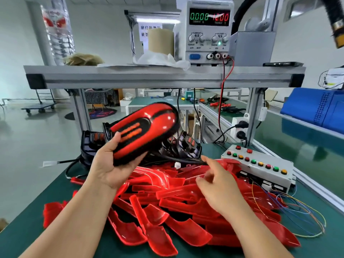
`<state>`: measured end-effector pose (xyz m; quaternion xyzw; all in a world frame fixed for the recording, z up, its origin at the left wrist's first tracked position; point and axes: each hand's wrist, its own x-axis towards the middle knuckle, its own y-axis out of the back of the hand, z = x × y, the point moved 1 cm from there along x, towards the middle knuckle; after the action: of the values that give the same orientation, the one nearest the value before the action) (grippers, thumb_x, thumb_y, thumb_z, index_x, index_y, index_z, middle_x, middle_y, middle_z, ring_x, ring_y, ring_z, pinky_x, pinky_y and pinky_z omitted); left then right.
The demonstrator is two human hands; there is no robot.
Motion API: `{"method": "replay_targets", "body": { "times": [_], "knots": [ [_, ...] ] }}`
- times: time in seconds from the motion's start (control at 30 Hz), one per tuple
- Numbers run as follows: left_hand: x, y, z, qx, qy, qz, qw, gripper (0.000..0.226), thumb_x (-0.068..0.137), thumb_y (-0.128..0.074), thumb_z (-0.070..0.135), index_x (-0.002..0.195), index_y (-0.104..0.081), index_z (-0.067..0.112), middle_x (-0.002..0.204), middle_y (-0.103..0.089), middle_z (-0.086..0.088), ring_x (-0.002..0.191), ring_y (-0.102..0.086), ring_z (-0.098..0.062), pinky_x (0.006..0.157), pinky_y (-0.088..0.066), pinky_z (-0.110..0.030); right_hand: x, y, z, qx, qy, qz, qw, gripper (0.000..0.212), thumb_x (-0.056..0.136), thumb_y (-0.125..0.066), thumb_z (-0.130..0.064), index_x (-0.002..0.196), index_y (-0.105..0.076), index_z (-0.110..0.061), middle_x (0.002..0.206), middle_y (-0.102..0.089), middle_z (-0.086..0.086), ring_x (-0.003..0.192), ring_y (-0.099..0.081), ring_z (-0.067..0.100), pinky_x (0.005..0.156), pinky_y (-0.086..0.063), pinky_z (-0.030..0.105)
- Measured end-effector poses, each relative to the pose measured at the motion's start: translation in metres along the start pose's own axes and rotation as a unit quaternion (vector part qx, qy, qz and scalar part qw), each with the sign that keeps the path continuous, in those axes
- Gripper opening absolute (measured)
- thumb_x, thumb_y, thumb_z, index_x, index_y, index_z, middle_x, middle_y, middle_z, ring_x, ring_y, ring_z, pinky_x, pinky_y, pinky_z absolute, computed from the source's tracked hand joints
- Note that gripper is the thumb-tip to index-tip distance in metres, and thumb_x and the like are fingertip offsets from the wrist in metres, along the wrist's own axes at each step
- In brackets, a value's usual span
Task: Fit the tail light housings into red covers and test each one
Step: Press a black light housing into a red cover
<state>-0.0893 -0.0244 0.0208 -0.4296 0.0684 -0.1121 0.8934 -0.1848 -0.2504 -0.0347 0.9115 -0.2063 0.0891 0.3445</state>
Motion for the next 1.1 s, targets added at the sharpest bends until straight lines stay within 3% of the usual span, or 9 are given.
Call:
{"method": "replay_targets", "body": {
  "times": [0.07, 0.17, 0.37, 0.5, 0.63, 0.73, 0.93, 1.03, 1.1],
  "knots": [
    [-0.002, -0.004, 0.005, -0.052, -0.005, -0.004, 0.999, 0.025, 0.092, -0.059, 0.028, 0.102, -0.062, 0.005, 0.087, -0.075, -0.020, 0.075, -0.074, -0.037, 0.054, -0.059, -0.050, 0.004, -0.007, -0.002, -0.032, -0.018, -0.028, 0.999, 0.051, 0.093, -0.060, -0.025, 0.137, -0.041, -0.041, 0.080, -0.061, -0.012, 0.059, -0.058, -0.001, 0.049, -0.036, 0.009],
    [-0.009, -0.014, 0.014, -0.094, -0.009, -0.049, 0.994, 0.032, 0.083, -0.064, 0.027, 0.105, -0.063, 0.003, 0.098, -0.074, -0.019, 0.086, -0.073, -0.036, 0.058, -0.060, -0.050, 0.021, -0.009, -0.010, -0.049, -0.034, 0.010, 0.998, 0.011, 0.095, -0.056, -0.029, 0.106, -0.059, -0.027, 0.073, -0.060, -0.011, 0.059, -0.055, -0.002, 0.048, -0.038, 0.009],
    [-0.020, -0.017, 0.039, -0.114, -0.056, -0.113, 0.985, 0.039, 0.092, -0.059, 0.031, 0.089, -0.077, -0.004, 0.110, -0.071, -0.023, 0.095, -0.070, -0.044, 0.061, -0.057, -0.059, 0.055, 0.004, -0.019, 0.178, -0.122, 0.008, 0.976, 0.009, 0.098, -0.055, -0.022, 0.090, -0.059, -0.021, 0.077, -0.067, 0.006, 0.068, -0.061, 0.017, 0.070, -0.051, 0.035],
    [-0.028, -0.003, 0.040, -0.079, -0.045, -0.111, 0.990, 0.045, 0.067, -0.075, 0.026, 0.104, -0.070, -0.001, 0.114, -0.069, -0.023, 0.096, -0.069, -0.046, 0.067, -0.055, -0.065, 0.070, 0.021, -0.035, 0.309, -0.035, 0.099, 0.945, 0.023, 0.097, -0.051, -0.005, 0.087, -0.057, -0.025, 0.090, -0.063, 0.001, 0.082, -0.058, 0.015, 0.079, -0.049, 0.034],
    [-0.031, 0.021, 0.016, 0.021, 0.015, -0.071, 0.997, 0.030, 0.075, -0.064, 0.036, 0.082, -0.078, 0.010, 0.094, -0.075, -0.014, 0.076, -0.074, -0.029, 0.063, -0.059, -0.046, 0.074, 0.039, -0.051, 0.313, 0.076, 0.134, 0.937, 0.047, 0.095, -0.041, 0.013, 0.095, -0.056, -0.031, 0.101, -0.062, -0.014, 0.094, -0.059, -0.004, 0.079, -0.048, 0.017],
    [-0.031, 0.033, -0.009, 0.124, 0.041, -0.052, 0.990, 0.033, 0.080, -0.057, 0.034, 0.082, -0.081, 0.012, 0.099, -0.074, -0.018, 0.083, -0.074, -0.031, 0.061, -0.060, -0.039, 0.074, 0.052, -0.053, 0.395, 0.062, 0.088, 0.912, 0.059, 0.084, -0.027, 0.027, 0.097, -0.060, -0.020, 0.107, -0.064, -0.007, 0.104, -0.061, 0.003, 0.082, -0.045, 0.024],
    [-0.032, 0.047, -0.037, 0.191, 0.084, -0.024, 0.978, 0.045, 0.082, -0.061, 0.029, 0.116, -0.066, 0.001, 0.111, -0.069, -0.027, 0.096, -0.071, -0.039, 0.066, -0.060, -0.039, 0.067, 0.067, -0.052, 0.589, -0.072, 0.051, 0.803, 0.012, 0.099, -0.051, -0.026, 0.101, -0.055, -0.014, 0.066, -0.061, 0.005, 0.050, -0.053, 0.010, 0.055, -0.043, 0.023],
    [-0.030, 0.050, -0.037, 0.240, 0.062, -0.017, 0.969, 0.041, 0.086, -0.059, 0.028, 0.117, -0.065, 0.001, 0.109, -0.070, -0.025, 0.097, -0.070, -0.039, 0.073, -0.061, -0.044, 0.064, 0.073, -0.043, 0.516, -0.130, -0.008, 0.847, 0.040, 0.094, -0.050, -0.051, 0.102, -0.062, -0.015, 0.054, -0.046, -0.004, 0.044, -0.037, 0.008, 0.054, -0.032, 0.025],
    [-0.029, 0.051, -0.037, 0.276, 0.057, -0.004, 0.959, 0.035, 0.092, -0.056, 0.026, 0.116, -0.065, 0.003, 0.107, -0.072, -0.023, 0.096, -0.071, -0.038, 0.076, -0.060, -0.044, 0.062, 0.076, -0.039, 0.494, -0.122, -0.004, 0.861, 0.036, 0.096, -0.047, -0.048, 0.092, -0.064, -0.016, 0.049, -0.040, -0.007, 0.042, -0.033, 0.008, 0.055, -0.029, 0.027]
  ]
}}
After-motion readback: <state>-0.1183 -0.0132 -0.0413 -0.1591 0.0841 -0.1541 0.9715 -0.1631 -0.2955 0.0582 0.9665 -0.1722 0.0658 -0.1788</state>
